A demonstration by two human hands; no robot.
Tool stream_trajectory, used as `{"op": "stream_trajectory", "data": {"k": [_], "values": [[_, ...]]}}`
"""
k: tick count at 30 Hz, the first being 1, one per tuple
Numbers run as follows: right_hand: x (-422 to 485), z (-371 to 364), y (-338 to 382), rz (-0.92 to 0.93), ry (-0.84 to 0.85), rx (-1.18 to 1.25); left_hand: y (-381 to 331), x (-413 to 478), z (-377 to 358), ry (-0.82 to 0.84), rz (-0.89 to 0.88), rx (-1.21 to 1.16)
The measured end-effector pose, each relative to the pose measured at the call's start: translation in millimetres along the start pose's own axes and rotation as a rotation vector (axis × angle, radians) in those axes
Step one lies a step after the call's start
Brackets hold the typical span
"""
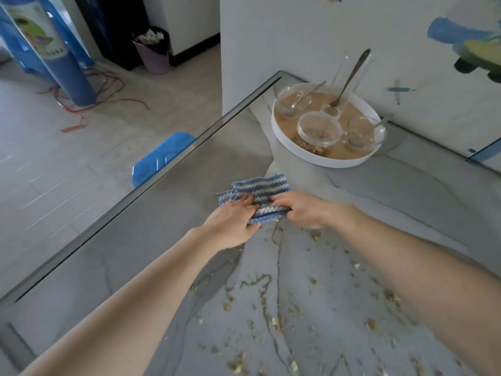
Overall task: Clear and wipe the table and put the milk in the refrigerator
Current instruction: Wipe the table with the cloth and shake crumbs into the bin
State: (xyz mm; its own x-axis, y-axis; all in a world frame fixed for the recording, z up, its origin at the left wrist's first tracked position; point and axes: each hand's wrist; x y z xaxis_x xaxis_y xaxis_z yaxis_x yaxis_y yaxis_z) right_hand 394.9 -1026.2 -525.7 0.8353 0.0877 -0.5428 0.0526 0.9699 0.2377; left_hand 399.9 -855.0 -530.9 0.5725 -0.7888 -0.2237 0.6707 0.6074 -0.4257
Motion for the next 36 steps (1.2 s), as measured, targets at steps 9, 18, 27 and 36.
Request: {"op": "stream_trajectory", "data": {"k": [9,18,27,36], "values": [[-102,-45,-73,-0.066,0.078,-0.130,-109,-7,-62,0.015,-0.159,0.036],[-219,-93,-130,-0.140,0.178,-0.088,-235,-34,-117,0.105,-0.166,-0.008],[-310,-116,-152,-0.257,0.229,0.098,-303,-58,-142,0.207,-0.159,-0.195],[-308,-32,-128,-0.227,-0.089,0.338,-278,-52,-49,-0.247,-0.135,-0.626]]}}
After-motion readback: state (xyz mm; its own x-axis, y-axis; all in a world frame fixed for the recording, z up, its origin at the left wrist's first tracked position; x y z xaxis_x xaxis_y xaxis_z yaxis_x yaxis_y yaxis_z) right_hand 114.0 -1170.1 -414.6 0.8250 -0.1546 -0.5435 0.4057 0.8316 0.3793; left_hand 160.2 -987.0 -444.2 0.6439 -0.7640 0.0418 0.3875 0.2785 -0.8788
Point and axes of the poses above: each hand's wrist, its own x-axis towards the middle knuckle, its own z-axis out of the back of the hand, y = z × x, and after that the axes turned 11 degrees about -z, right-handed
